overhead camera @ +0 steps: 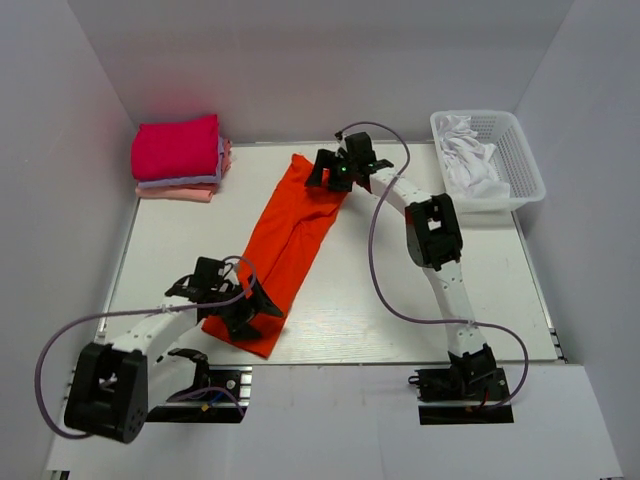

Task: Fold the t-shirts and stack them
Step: Rotate the tshirt 90 degrees

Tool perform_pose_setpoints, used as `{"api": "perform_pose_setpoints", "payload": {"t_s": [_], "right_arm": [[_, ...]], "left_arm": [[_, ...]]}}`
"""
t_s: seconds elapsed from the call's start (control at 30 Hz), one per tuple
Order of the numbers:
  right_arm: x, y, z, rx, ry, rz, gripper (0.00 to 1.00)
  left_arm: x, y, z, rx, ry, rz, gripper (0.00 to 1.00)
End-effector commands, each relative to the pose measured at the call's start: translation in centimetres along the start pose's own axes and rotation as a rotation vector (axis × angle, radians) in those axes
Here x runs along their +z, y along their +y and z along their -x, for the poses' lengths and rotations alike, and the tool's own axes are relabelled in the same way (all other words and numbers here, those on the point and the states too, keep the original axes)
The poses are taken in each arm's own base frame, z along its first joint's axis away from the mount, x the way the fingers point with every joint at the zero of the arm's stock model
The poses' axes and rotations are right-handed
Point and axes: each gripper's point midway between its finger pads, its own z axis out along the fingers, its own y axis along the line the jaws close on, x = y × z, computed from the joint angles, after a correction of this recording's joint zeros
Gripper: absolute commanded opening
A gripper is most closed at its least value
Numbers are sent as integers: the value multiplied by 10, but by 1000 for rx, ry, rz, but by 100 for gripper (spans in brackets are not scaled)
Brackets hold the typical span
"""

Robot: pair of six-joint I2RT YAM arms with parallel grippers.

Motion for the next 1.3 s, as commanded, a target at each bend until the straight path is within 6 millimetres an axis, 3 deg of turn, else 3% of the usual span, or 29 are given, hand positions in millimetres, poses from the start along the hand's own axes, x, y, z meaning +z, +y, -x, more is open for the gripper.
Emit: {"api": "perform_pose_setpoints", "payload": {"t_s": [0.0, 0.07, 0.13, 0.17, 0.3, 0.37, 0.4, 0.43, 0.5, 0.53, 0.63, 0.8, 0.93, 1.0, 1.07, 1.17, 1.23, 1.27], "right_arm": [[26, 1, -32, 23, 70, 15, 90], [27, 2, -28, 22, 55, 35, 90], [35, -1, -28, 18, 45, 36, 90], [33, 3, -18, 4, 28, 50, 90], [38, -2, -19, 0, 34, 57, 90], [35, -9, -15, -7, 26, 34, 90], [34, -12, -10, -14, 12, 23, 90], [33, -18, -9, -17, 9, 8, 90], [27, -33, 2, 0, -9, -14, 90], [25, -38, 7, 26, -24, -21, 90], [18, -57, 22, 53, -56, -9, 90], [8, -63, 41, -29, -90, 26, 90], [-5, -90, 71, -55, -174, -46, 90], [-8, -94, 84, -36, -222, -34, 90], [-11, -93, 93, -39, -249, 22, 90], [-29, -63, 118, -113, -277, 115, 90], [-32, -58, 111, -166, -253, 122, 90], [-54, -38, 129, -207, -289, 134, 90]], "left_arm": [[10, -15, 7, 51, 16, -31, 100], [15, -30, 4, 86, 58, -54, 100], [26, -29, -2, 85, 117, -15, 100], [30, -34, -7, 122, 133, 8, 100], [50, -54, -17, 213, 179, 11, 100], [63, -70, -19, 254, 213, 12, 100], [70, -77, -33, 299, 254, 17, 100], [75, -92, -35, 331, 259, 12, 100], [91, -91, -54, 392, 339, 45, 100], [95, -107, -57, 424, 357, 14, 100], [113, -127, -73, 510, 429, -18, 100], [121, -150, -87, 631, 496, -46, 100], [125, -164, -96, 680, 519, -89, 100], [129, -167, -94, 697, 525, -85, 100], [133, -172, -91, 730, 503, -71, 100], [134, -214, -71, 827, 384, -95, 100], [126, -231, -65, 861, 354, -90, 100], [121, -250, -62, 902, 322, -122, 100]]}}
